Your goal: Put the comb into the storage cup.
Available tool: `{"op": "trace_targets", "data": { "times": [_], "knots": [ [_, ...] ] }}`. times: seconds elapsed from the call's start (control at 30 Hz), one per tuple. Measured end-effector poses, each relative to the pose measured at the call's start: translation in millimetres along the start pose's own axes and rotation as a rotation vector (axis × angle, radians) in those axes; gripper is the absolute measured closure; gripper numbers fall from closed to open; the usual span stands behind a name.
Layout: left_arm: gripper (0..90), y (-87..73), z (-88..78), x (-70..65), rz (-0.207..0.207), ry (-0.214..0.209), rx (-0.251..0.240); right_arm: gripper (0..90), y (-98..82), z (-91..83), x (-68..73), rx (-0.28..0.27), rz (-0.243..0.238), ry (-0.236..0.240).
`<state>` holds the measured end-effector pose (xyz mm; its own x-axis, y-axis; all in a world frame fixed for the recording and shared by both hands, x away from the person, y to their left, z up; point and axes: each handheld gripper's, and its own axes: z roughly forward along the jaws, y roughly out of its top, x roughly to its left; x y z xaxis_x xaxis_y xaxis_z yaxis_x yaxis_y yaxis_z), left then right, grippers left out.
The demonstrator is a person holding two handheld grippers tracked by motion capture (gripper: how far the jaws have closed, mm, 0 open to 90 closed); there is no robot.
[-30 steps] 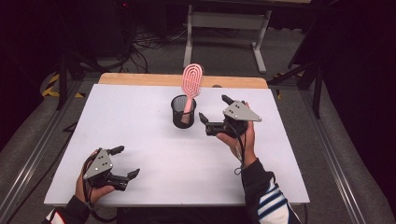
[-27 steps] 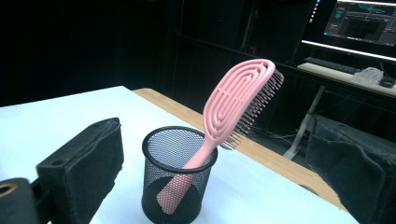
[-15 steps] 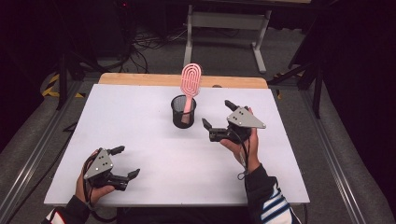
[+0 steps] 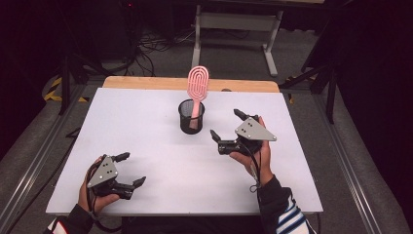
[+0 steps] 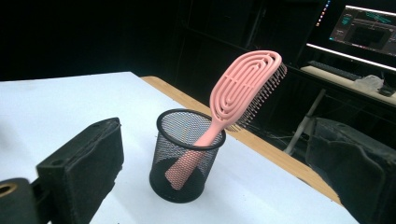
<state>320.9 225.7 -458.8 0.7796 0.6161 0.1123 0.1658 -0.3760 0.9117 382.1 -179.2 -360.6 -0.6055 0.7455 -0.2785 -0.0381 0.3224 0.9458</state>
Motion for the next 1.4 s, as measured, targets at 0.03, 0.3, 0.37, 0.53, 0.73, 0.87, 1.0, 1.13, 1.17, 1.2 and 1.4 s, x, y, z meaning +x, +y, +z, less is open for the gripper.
{"op": "trace_targets", "data": {
  "times": [0.03, 0.3, 0.37, 0.53, 0.73, 0.87, 1.0, 1.13, 1.17, 1.2, 1.4],
  "knots": [
    [5.5, 0.0, -0.1, 0.0, 0.0, 0.0, 0.0, 4.6, 0.1, -0.4, 0.6, 0.001, -0.004, -0.001],
    [5.5, 0.1, 0.3, -0.1, 0.003, -0.002, 0.002, 4.6, 0.3, -5.2, 5.7, 0.001, -0.016, 0.013],
    [5.5, 0.2, 0.6, -0.3, 0.004, -0.001, 0.003, 4.6, 0.2, -6.6, 6.2, 0.002, -0.019, 0.02],
    [5.5, 0.5, 0.5, -0.8, 0.007, 0.0, 0.004, 4.7, -1.1, -9.3, 8.5, 0.002, -0.027, 0.017],
    [5.5, 1.3, -0.2, -1.5, 0.005, 0.003, 0.0, 4.6, -1.2, -14.1, 10.0, 0.005, -0.023, 0.033],
    [5.5, 1.5, -0.8, -1.5, 0.005, 0.003, 0.0, 4.7, -1.8, -16.2, 11.3, 0.009, -0.027, 0.039],
    [5.5, 1.7, -0.9, -1.5, 0.006, 0.005, 0.0, 4.7, -2.6, -18.2, 13.8, 0.014, -0.042, 0.04],
    [5.5, 1.4, -0.8, -0.9, 0.005, 0.003, -0.002, 4.7, -3.4, -19.3, 14.5, 0.014, -0.046, 0.035],
    [5.5, 1.4, -1.0, -1.0, 0.005, 0.003, -0.002, 4.6, -3.7, -19.6, 14.5, 0.014, -0.044, 0.036],
    [5.5, 1.4, -1.1, -1.2, 0.005, 0.004, -0.002, 4.7, -3.9, -19.9, 14.8, 0.015, -0.046, 0.035],
    [5.5, 1.5, -2.1, -1.6, 0.006, 0.005, -0.002, 4.8, -5.9, -23.5, 16.7, 0.014, -0.058, 0.028]
  ]
}}
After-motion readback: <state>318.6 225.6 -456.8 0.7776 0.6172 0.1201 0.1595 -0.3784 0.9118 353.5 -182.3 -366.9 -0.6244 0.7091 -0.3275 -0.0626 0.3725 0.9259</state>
